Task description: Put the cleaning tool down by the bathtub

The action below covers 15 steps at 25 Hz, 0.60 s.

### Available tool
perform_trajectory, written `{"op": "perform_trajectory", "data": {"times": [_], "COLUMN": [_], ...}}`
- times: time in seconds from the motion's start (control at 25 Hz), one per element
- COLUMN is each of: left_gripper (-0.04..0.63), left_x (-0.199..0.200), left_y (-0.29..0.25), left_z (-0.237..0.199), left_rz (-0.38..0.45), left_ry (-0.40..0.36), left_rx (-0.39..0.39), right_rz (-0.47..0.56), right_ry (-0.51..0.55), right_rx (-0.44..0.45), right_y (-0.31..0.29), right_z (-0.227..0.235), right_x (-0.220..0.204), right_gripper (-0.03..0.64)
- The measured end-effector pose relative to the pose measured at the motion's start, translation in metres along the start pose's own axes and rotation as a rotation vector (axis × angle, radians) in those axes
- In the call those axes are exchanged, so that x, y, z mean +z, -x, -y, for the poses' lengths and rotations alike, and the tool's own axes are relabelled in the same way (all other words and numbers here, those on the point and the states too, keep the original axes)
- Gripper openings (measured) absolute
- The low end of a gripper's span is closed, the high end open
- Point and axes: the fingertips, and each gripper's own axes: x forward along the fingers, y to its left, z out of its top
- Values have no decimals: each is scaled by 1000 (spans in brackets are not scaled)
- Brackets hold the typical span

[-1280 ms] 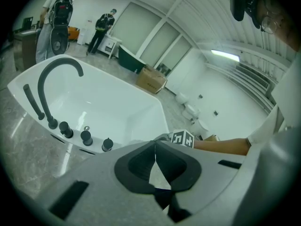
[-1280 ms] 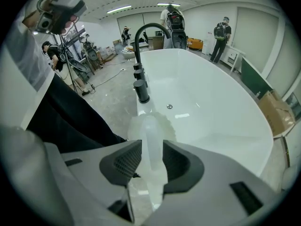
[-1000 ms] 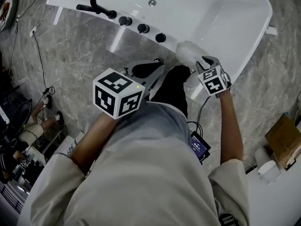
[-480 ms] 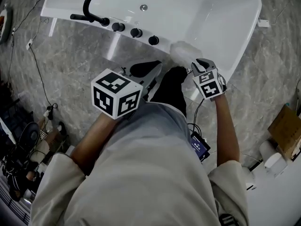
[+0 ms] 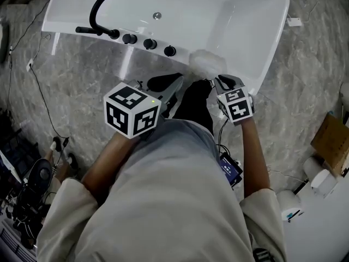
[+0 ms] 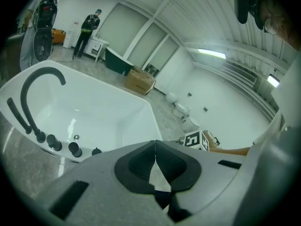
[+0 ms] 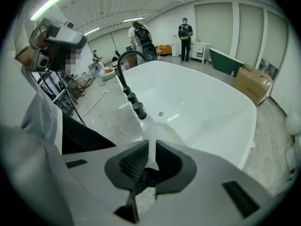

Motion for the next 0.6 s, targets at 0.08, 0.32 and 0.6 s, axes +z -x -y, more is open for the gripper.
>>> {"op": "perform_trajectory", "data": {"times": [0.08, 0.32, 0.6], "left_gripper": [8, 8, 8], "left_x": [1, 3, 9], "left_y": [1, 6, 16], "left_z": [3, 10, 17], "left_rz": [1, 12, 44], "left_ry": [-9, -32, -7], "left_rx": [-7, -20, -78], "right_rz": [13, 97, 180], "right_ry": [-39, -173, -301], "right_rx": [-15, -59, -95], "right_y": [8, 34, 63], "right_z": [-1, -3, -10], "right_x": [2, 11, 16], "right_gripper": [42, 35, 29]}}
